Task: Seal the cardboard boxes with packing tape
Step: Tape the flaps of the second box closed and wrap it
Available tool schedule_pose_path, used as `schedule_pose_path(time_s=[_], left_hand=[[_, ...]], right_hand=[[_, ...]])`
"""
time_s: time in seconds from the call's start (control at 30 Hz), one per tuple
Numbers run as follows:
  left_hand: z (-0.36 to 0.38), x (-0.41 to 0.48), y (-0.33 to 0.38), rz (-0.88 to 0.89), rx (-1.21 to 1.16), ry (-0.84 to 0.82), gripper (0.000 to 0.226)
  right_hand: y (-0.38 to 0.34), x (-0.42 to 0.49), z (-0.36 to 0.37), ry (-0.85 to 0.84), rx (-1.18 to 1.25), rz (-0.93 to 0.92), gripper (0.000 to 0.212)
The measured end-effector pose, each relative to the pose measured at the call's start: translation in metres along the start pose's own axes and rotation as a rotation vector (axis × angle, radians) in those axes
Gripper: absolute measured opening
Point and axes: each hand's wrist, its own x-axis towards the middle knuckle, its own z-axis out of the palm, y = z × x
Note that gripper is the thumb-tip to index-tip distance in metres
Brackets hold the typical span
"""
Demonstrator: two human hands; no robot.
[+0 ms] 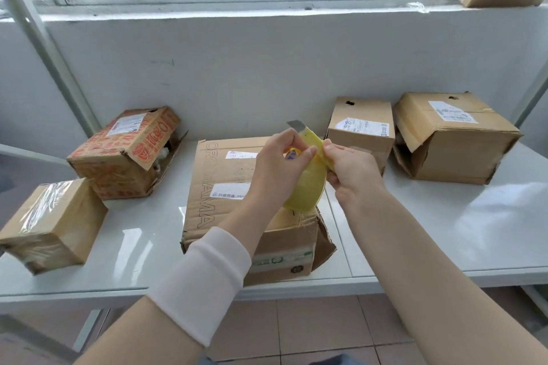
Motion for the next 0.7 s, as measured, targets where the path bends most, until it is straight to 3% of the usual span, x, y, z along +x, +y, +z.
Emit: schedule_pose_path(time_s=[0.3, 0.4, 0.57, 0.7], left_hand=[[0.001, 0.02, -0.009, 0.008, -0.025, 0.007, 0.021], [0.0, 0.019, -0.015, 0.005, -0.09, 0.048, 0.022], [-0.006, 0.019, -0.028, -0.021, -0.144, 0.111, 0.016], [-0.005, 0.023, -0.028, -0.027, -0.155, 0.099, 0.015]], right_hand=[[0.004, 0.038, 0.017, 0.015, 0.243, 0.285, 0.016], [0.006, 0.059, 0.002, 0.073, 0.362, 0.285, 0.014], [0.077, 0.089, -0.065, 0.277, -0.356, 0.165, 0.02], [0.124, 0.093, -0.094, 0.249, -0.865, 0.056, 0.023]])
